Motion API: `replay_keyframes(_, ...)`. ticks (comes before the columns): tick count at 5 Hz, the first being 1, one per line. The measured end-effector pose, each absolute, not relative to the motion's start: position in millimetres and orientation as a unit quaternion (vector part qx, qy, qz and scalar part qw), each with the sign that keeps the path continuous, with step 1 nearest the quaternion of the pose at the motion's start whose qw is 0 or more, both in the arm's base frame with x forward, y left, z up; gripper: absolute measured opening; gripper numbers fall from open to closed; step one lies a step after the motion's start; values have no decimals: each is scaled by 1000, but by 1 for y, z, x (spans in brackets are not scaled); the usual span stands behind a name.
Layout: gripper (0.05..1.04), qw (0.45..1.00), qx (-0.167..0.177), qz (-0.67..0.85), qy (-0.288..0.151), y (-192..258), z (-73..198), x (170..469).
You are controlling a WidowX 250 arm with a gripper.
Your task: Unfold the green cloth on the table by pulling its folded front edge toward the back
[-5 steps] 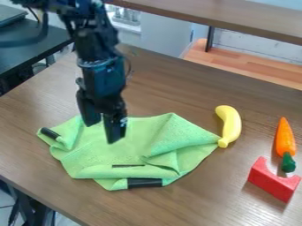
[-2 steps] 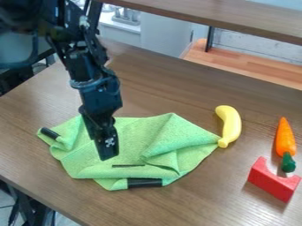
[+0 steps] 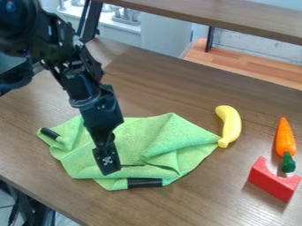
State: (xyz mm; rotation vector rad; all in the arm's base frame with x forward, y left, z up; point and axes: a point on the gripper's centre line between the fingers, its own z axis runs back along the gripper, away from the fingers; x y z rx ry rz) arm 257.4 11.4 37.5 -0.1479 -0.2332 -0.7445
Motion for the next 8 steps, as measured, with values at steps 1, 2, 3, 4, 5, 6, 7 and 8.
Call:
replay_keyframes(1, 999, 911, -75, -380, -139, 6, 36, 256)
replay_keyframes(2, 999, 910, -67, -383, -145, 6, 36, 259)
replay_keyframes(3, 999, 910, -58, -383, -147, 3, 34, 261)
replay_keyframes(4, 999, 909, -50, -389, -141, 0, 28, 263)
replay_keyframes(5, 998, 911, -42, -389, -130, -2, 19, 263)
replay_keyframes(6, 952, 912, -35, -390, -120, -3, 14, 263)
replay_keyframes(7, 676, 914, -30, -385, -122, -2, 12, 265)
replay_keyframes(8, 380, 913, -34, -388, -120, -3, 13, 264)
